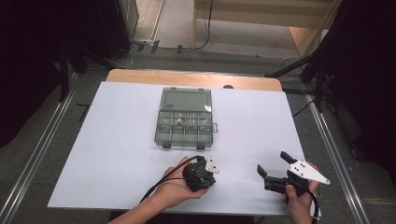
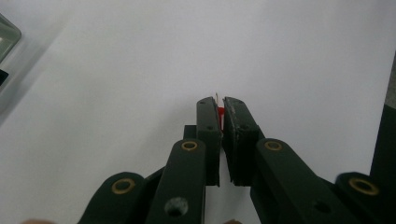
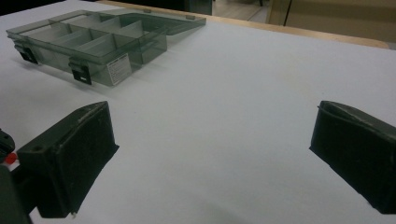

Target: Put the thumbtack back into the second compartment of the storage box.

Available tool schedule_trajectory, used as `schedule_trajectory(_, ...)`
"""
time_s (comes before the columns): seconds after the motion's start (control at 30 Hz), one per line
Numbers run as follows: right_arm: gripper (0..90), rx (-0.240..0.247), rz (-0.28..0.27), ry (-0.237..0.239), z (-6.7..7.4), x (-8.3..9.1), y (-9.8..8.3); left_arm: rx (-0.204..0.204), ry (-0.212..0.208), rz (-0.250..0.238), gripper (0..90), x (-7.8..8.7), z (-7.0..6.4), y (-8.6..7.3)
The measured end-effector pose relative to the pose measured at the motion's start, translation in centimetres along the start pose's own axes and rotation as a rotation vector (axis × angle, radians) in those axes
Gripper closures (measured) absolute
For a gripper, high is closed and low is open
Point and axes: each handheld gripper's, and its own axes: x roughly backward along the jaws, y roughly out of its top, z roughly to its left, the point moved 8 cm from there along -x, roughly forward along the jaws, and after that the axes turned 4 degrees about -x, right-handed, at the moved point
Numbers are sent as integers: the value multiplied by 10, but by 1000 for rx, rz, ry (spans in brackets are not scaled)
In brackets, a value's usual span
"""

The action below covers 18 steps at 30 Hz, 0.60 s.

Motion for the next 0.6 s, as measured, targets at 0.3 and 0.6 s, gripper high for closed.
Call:
schedule_trajectory(0.3, 3, 1, -2, -2, -1, 0, 0, 14, 2, -5, 855, 6, 10, 1)
schedule_trajectory(0.6, 3, 3, 2, -2, 1, -1, 0, 48, 8, -29, 855, 17, 24, 1)
